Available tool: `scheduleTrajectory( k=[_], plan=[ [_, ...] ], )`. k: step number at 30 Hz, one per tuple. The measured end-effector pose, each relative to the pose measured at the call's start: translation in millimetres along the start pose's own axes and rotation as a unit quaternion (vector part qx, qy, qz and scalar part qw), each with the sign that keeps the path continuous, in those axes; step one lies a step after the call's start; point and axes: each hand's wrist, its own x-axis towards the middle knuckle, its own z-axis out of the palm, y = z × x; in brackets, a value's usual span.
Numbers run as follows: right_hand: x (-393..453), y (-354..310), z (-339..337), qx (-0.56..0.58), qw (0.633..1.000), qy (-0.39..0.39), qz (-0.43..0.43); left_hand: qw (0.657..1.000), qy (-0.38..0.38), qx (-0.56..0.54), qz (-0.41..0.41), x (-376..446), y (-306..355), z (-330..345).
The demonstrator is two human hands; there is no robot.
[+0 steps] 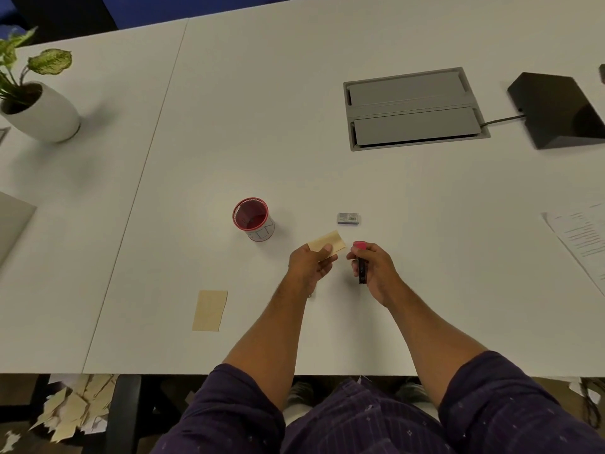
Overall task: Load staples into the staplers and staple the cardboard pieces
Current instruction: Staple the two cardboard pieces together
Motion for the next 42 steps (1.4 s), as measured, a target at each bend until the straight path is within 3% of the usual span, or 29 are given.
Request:
scheduleTrajectory(
  k=[5, 8, 11, 22, 28, 35, 42],
  plan=[
    [0.3, 0.8, 2.1, -0.019, 1.000, -0.016, 0.018, 0.992, -0.099, -0.064, -0.049, -10.7, 3.0, 3.9],
    [-1.8, 1.7, 4.5, -0.046, 0.997, -0.051, 0.026, 0.982, -0.175, -0.034, -0.056, -16.5, 2.9, 4.3],
    [-2.9, 2.1, 7.9, -0.047, 0.996, -0.061, 0.041, 0.978, -0.196, -0.017, -0.068, -20.9, 1.6, 5.2],
    [-4.7, 0.5, 8.0, -0.034, 0.993, -0.083, 0.074, 0.977, -0.189, 0.024, -0.096, -22.6, 2.7, 2.3],
    [-7.5, -1.4, 10.0, -0.007, 0.998, -0.043, 0.052, 0.980, -0.164, 0.006, -0.113, -22.5, 2.1, 0.4],
    [-5.1, -5.0, 6.9, -0.037, 0.999, 0.016, 0.006, 0.995, -0.071, -0.059, -0.044, -10.1, 1.7, -1.9],
    [-0.9, -0.1, 2.9, -0.049, 0.998, 0.032, 0.009, 0.999, -0.025, 0.029, 0.001, -0.4, 2.1, -6.4]
  ],
)
